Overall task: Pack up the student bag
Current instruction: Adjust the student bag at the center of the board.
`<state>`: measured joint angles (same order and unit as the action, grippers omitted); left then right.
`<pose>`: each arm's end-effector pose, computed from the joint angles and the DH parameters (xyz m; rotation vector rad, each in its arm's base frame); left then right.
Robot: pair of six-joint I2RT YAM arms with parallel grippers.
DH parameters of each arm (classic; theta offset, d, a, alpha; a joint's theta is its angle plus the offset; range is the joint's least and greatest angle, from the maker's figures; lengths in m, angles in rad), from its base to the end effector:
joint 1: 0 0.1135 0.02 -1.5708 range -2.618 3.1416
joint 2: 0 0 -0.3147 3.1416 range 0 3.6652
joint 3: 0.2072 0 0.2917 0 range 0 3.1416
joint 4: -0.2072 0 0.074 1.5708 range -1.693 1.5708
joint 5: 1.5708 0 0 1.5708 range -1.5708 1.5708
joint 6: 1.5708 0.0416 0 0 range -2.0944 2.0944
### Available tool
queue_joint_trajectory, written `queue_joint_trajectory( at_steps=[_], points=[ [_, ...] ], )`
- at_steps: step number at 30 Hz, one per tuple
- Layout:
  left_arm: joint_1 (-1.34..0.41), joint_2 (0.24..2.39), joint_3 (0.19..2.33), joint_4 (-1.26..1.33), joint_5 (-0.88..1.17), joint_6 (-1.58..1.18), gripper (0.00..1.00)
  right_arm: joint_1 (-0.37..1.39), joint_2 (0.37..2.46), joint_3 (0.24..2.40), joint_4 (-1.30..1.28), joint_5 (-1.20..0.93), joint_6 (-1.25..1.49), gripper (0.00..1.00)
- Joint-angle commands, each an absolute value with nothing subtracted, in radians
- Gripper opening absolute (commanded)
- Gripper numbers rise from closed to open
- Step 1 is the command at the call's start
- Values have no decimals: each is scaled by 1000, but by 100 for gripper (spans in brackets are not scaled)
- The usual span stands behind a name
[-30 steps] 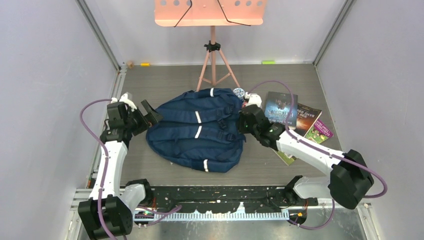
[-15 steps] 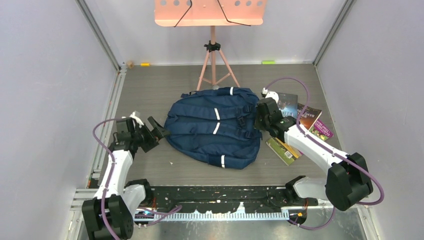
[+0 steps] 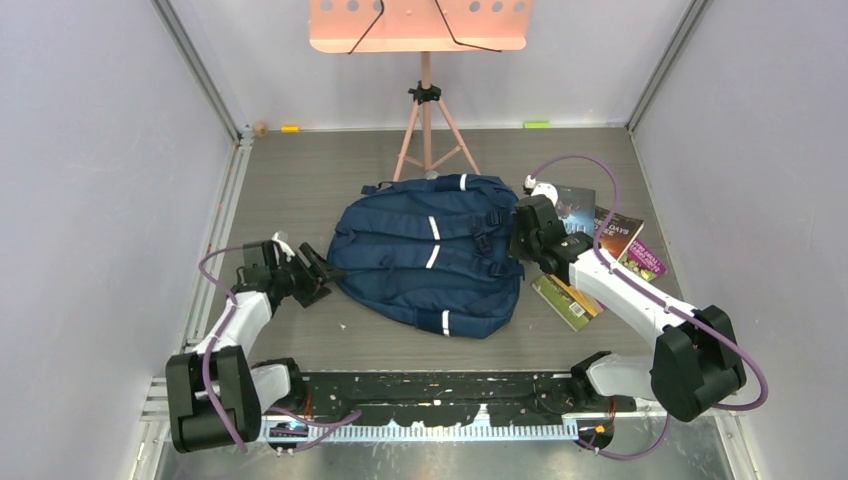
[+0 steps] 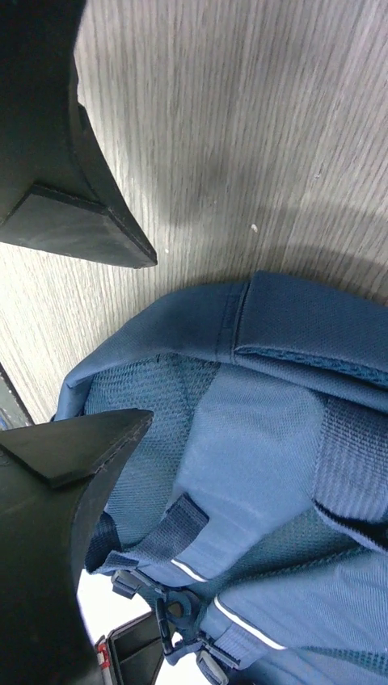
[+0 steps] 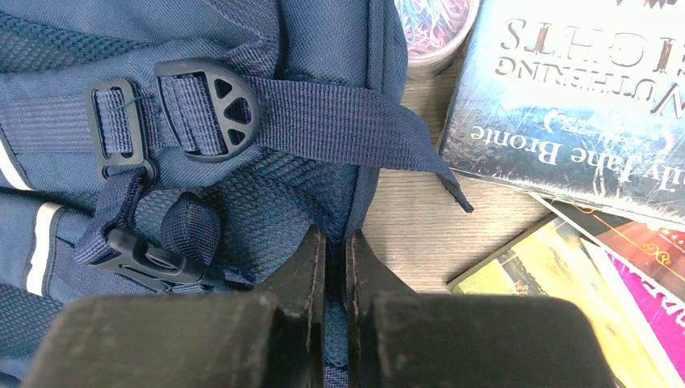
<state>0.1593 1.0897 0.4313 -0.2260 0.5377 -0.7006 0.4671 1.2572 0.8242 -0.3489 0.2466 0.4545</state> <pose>0.2072 0.0117 0.1804 -0.8109 2.3535 -0.8944 0.2620 0.1208 0.2670 0.1054 2.3270 0.1724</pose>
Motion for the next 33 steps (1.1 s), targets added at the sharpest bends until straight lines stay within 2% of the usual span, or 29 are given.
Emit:
queue_joint_trajectory(
  at_steps=[1,2,4,5,6,8,9,10,11,13,15,20,24,33],
  points=[
    [164,1146,437,-137,578,-682,66,463,1221,849,-282,257,466,1],
    [163,1161,441,-132,587,-676,66,463,1219,850,-283,257,465,1],
    [164,1188,442,-103,607,-674,54,463,1215,853,-287,256,459,1],
    [164,1197,443,-89,622,-675,45,463,1211,855,-294,255,457,2],
    [163,1203,447,-74,642,-673,29,462,1208,859,-297,256,450,5],
    [164,1203,474,-78,712,-649,10,463,1198,868,-317,261,438,22],
    [164,1193,493,-101,724,-637,5,463,1190,873,-334,261,433,39],
    [163,1164,510,-120,730,-635,1,463,1186,883,-357,261,424,48],
    [164,1135,526,-138,735,-636,0,464,1174,894,-369,261,419,63],
    [164,1071,563,-174,742,-642,0,464,1153,913,-403,258,404,78],
    [163,1008,611,-206,754,-645,0,464,1128,936,-433,248,386,84],
    [152,938,764,-250,828,-651,0,471,1065,994,-479,170,327,89],
    [105,929,860,-255,848,-647,0,549,1002,1015,-451,129,283,90],
    [12,924,958,-252,816,-637,0,977,1072,1038,-307,457,223,91]
  ],
)
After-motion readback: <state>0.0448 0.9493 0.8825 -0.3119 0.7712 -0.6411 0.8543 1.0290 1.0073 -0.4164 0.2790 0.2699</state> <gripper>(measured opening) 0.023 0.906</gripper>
